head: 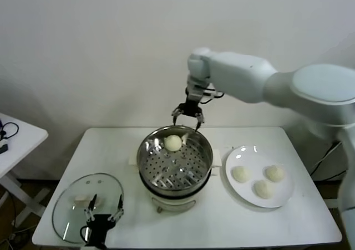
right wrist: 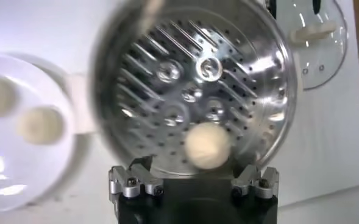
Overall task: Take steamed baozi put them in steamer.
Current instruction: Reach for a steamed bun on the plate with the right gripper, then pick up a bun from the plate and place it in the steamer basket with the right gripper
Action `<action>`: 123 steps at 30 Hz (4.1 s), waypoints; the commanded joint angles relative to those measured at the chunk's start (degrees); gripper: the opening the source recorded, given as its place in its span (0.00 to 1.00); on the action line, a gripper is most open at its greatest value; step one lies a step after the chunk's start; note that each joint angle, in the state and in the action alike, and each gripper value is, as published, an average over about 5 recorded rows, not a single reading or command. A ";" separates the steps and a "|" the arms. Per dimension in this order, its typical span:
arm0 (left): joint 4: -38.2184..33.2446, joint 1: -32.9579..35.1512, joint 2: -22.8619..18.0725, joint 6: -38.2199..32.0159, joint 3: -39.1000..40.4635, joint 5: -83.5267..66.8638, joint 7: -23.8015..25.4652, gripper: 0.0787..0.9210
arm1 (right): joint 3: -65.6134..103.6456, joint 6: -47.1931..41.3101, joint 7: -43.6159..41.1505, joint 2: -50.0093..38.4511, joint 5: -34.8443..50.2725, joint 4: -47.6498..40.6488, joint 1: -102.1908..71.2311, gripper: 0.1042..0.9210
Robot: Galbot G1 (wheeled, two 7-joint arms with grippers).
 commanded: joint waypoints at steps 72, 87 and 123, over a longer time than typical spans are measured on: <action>2.97 0.94 -0.20 -1.91 -0.16 1.95 -0.28 0.88 | -20.03 -60.99 17.28 -21.16 18.62 32.96 13.32 0.63; 1.26 1.57 -0.10 -2.26 1.32 3.70 -0.20 0.88 | -8.06 -66.72 17.41 -10.64 37.86 41.82 29.16 0.63; 1.41 0.61 -0.02 -1.42 1.84 4.27 0.26 0.88 | -1.15 -71.03 28.49 18.94 22.65 16.47 -6.35 0.64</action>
